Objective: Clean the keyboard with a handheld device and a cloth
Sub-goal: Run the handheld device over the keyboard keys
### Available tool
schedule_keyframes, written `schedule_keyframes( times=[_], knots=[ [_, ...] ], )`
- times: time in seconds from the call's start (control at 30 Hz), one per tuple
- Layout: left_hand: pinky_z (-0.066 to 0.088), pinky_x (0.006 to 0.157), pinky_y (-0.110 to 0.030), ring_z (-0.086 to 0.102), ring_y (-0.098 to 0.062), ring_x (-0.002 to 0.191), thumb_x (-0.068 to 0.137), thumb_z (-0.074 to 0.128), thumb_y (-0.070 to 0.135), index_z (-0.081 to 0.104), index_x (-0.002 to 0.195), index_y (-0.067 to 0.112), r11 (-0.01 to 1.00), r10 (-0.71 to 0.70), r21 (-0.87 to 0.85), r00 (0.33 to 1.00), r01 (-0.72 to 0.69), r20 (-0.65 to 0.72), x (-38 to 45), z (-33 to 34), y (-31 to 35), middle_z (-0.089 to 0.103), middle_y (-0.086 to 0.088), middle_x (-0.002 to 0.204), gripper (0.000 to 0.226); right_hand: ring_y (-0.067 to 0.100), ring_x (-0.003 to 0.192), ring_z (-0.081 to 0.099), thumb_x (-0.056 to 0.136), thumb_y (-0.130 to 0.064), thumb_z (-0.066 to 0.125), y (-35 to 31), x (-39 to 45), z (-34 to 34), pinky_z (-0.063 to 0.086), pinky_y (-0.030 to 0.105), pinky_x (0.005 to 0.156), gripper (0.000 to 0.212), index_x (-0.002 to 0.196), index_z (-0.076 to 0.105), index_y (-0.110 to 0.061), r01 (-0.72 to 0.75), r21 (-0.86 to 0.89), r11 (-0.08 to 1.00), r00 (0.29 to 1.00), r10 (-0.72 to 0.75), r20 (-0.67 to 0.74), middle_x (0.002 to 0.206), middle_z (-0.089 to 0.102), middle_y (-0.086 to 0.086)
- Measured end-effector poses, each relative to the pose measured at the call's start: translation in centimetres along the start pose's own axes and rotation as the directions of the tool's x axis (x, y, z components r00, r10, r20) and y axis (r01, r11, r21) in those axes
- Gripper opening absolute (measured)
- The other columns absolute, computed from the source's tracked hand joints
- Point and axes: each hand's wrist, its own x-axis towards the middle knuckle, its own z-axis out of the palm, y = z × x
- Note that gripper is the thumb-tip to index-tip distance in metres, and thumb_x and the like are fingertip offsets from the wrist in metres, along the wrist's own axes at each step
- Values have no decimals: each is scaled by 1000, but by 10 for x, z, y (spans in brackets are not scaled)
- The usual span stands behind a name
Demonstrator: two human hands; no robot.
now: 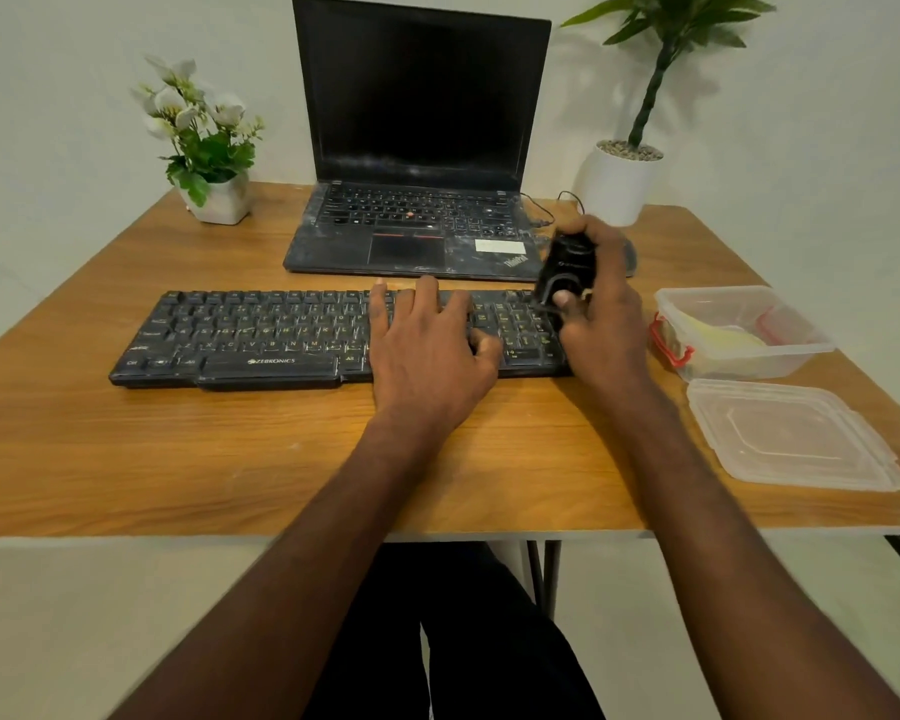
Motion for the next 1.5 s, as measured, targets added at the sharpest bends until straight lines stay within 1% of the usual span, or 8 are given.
schedule_keyframes(
  times=[0.13,0.37,0.67,0.87,1.03,1.2,1.4,1.5],
  knots=[
    [4,132,-57,54,-26,127,97,46,50,64,125,27,1000,-17,17,1000,17,3,-1,-1,2,55,-5,127,41,7,115,58,93,12,55,2,0,-3,62,31,81,77,142,39,-46,-24,79,997,969,4,245,142,47,-8],
    [4,132,-57,53,-27,130,99,45,48,62,129,26,1000,-5,26,1000,5,20,-1,-1,2,54,-6,131,41,15,112,62,84,14,61,0,3,0,62,38,80,86,145,38,-42,-3,-56,998,998,-1,-57,130,48,-12],
    [14,130,-59,54,-30,125,98,47,44,60,124,22,1000,13,26,1000,-13,2,-1,2,2,55,-9,126,37,9,109,59,87,14,59,-5,11,-19,63,38,80,82,139,39,-46,-21,15,1000,948,15,318,136,50,-5],
    [17,129,-60,56,-31,122,97,45,44,60,123,22,1000,12,22,1000,-12,1,-1,3,2,56,-9,125,37,16,105,65,81,15,62,-3,31,4,64,41,73,84,139,37,-39,-31,-4,1000,985,32,171,130,54,0],
    [20,127,-60,54,-31,125,97,45,46,60,124,22,1000,9,17,1000,-9,7,1,4,1,55,-9,127,38,20,107,65,84,15,62,-5,54,-22,65,39,72,81,136,38,-42,-45,-23,999,840,50,541,129,53,5],
    [23,126,-61,54,-31,124,97,46,44,60,127,23,1000,6,18,1000,-6,1,0,4,1,55,-10,128,40,20,110,65,82,17,63,-21,59,3,65,35,74,80,136,40,-37,-73,167,983,891,-11,453,130,50,1],
    [22,126,-61,53,-30,125,97,45,45,58,129,23,1000,4,29,1000,-4,2,1,4,2,54,-10,128,41,28,115,60,83,21,58,-9,72,-13,64,43,79,79,136,40,-35,-140,110,984,696,19,718,131,46,9],
    [22,126,-61,53,-30,124,97,44,45,58,128,22,1000,3,27,1000,-3,8,1,5,2,53,-10,128,41,24,115,60,83,21,59,-13,78,-17,63,34,75,77,138,41,-31,-122,81,989,747,38,664,129,48,4]
  ],
)
